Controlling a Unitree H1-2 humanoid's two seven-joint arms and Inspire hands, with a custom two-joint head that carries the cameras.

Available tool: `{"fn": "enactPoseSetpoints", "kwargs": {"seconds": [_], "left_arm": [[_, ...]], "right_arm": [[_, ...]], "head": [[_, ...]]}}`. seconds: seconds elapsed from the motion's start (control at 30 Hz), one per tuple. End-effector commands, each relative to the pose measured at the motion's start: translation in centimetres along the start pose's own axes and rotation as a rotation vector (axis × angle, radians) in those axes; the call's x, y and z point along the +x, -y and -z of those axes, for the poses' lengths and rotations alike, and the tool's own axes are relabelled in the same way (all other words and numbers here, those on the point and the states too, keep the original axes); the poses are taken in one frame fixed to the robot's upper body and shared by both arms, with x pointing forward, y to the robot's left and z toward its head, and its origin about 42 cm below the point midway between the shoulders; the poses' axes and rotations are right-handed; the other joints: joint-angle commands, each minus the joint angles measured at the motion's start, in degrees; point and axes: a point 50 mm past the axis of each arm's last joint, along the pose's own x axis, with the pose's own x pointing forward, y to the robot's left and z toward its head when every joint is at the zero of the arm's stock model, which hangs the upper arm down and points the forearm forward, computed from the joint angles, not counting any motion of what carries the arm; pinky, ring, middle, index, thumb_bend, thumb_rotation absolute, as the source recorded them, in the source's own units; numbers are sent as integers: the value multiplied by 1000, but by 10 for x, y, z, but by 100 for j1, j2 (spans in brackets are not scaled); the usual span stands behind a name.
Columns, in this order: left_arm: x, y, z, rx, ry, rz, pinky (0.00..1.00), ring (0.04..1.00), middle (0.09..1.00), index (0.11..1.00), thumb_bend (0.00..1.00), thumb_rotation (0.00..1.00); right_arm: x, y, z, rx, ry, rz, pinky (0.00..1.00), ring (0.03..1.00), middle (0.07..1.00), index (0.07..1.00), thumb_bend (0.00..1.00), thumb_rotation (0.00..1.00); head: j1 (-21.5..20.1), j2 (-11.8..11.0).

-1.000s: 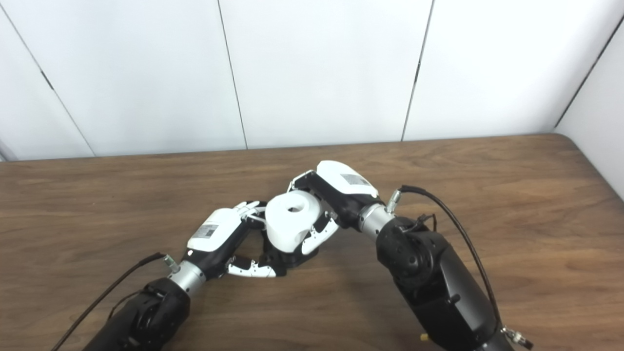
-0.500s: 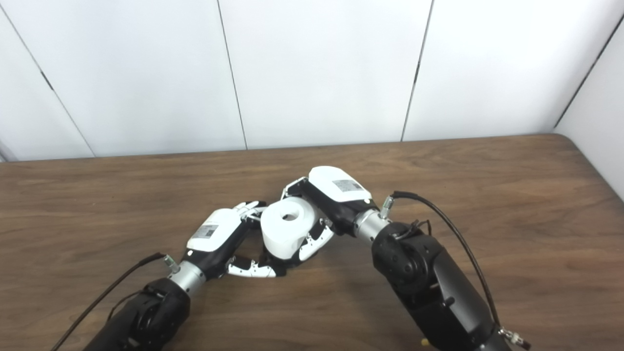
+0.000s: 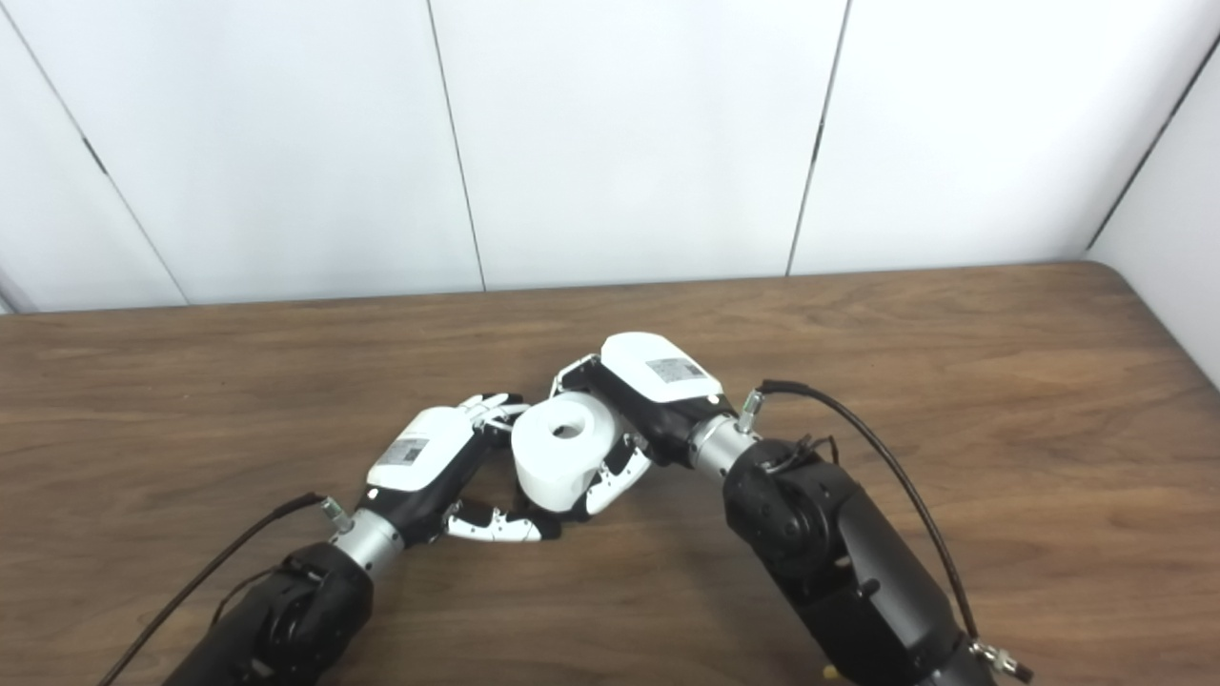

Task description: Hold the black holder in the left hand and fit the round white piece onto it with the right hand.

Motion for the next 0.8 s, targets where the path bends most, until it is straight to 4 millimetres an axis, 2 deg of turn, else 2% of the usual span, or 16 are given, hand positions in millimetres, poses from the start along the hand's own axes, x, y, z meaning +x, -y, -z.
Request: {"fn": "enactPoseSetpoints", "kwargs": {"seconds": [0.0,0.37,0.4,0.5,0.6,0.77], "left_arm": [[-20,27,14,50,-67,168,950,930,856,485,524,55],[-21,26,14,48,-69,168,947,931,856,485,524,56],[-22,26,15,48,-70,167,947,931,856,485,524,55],[-22,25,16,46,-72,167,955,934,858,485,524,55],[-22,25,17,45,-69,160,955,932,857,485,524,55],[-21,25,16,49,-69,163,955,932,858,485,524,56]], "right_arm": [[5,6,-1,-44,13,22,627,708,697,481,522,137],[4,5,4,-15,-18,-2,593,685,701,487,520,141],[4,6,4,-9,-24,-12,606,699,721,636,686,183],[3,8,3,-12,-28,-20,629,740,785,873,835,265],[1,8,2,-26,-18,-9,607,743,815,953,894,313],[-1,10,1,-27,-17,8,600,757,854,998,896,323]], "head": [[8,7],[5,16],[16,6],[5,6],[-9,5],[-16,7]]}}
